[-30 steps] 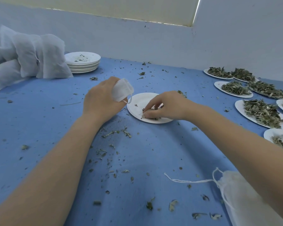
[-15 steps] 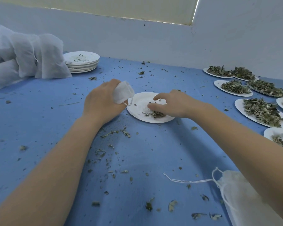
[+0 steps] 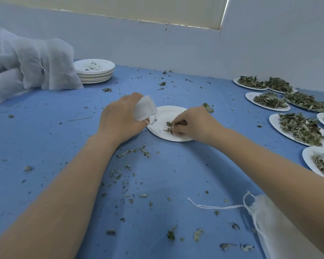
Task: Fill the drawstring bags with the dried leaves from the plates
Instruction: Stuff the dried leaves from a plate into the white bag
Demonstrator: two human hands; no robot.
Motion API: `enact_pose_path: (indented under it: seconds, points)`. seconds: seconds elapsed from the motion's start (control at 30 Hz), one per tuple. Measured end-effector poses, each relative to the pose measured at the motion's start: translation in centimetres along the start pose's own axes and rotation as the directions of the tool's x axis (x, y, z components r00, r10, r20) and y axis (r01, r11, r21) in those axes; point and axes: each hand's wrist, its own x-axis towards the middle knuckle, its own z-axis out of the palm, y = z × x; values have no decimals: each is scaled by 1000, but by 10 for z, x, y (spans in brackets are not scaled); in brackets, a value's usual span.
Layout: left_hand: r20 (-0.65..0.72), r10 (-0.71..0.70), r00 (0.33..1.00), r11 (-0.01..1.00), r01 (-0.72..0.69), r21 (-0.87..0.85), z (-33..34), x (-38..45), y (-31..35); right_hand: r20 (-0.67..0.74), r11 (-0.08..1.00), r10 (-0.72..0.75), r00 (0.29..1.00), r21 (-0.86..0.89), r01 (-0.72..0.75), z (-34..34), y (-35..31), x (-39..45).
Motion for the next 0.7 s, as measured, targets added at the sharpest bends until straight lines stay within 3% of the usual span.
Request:
enact_pose_path:
  seconds: [0.23, 0.37, 0.53, 0.63, 0.7]
  points:
    - [22, 74, 997, 996, -75, 45, 4, -2, 5, -138, 914, -6, 990, 402, 61, -41, -9, 10]
    - [-1, 61, 998, 998, -61, -16, 3, -2, 9, -60, 930, -115, 992, 343, 128, -44, -21, 11]
    - [-7, 30, 1000, 992, -31, -121, 5, -2, 17, -60, 973, -198, 978, 106, 203, -36, -33, 14]
    - [-22, 33, 999, 986, -36, -162, 10, -3, 19, -109, 961, -217, 970, 149, 232, -33, -39, 15]
    - [-33, 9, 999, 975, -16, -221, 12, -3, 19, -67, 941, -220, 973, 249, 230, -36, -39, 12]
